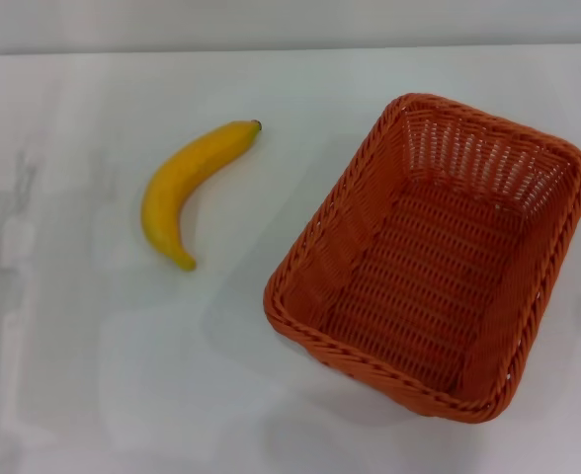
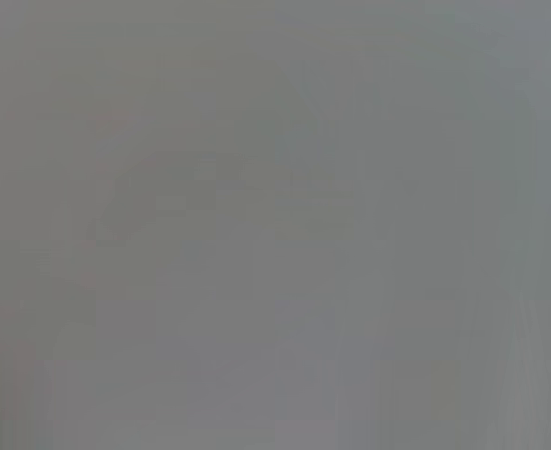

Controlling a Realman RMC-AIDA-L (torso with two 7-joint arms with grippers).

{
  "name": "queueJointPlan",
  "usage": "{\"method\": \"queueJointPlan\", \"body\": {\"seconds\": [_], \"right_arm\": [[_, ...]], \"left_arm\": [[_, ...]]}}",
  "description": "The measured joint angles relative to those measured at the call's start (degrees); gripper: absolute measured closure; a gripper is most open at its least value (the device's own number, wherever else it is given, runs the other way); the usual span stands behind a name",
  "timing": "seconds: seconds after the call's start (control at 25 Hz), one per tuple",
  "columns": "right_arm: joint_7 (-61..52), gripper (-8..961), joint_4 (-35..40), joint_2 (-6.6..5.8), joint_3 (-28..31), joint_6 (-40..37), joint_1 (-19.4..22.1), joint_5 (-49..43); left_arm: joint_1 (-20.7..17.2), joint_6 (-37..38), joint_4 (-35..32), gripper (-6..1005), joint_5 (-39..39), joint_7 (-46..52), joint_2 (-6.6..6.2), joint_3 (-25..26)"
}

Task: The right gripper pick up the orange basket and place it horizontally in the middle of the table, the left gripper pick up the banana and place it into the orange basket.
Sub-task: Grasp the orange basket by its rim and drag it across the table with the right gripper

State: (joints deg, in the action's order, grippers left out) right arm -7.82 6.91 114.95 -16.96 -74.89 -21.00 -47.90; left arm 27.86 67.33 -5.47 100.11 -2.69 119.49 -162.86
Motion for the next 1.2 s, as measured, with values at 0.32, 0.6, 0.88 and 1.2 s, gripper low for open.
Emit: {"method": "queueJointPlan", "body": {"seconds": [0.32,0.6,0.88,1.2], "right_arm": [[-0.53,95,0.04,0.0,-0.12,0.1,-0.28,0.0],[-0.78,95,0.04,0.0,-0.57,0.1,-1.81,-0.11],[-12.91,95,2.11,-0.67,-0.71,4.54,-2.64,-0.39],[-64.61,96,8.87,-9.49,-21.03,15.99,-2.93,-8.38]], "left_arm": [[0.0,0.0,-0.15,138,0.0,-0.11,-0.05,0.0],[0.0,-0.01,-0.15,138,0.0,-0.12,-0.05,0.0],[0.04,-0.01,-0.15,138,0.01,-0.12,-0.04,0.0],[0.56,-0.01,-0.18,137,0.01,-0.05,-0.05,0.0]]}}
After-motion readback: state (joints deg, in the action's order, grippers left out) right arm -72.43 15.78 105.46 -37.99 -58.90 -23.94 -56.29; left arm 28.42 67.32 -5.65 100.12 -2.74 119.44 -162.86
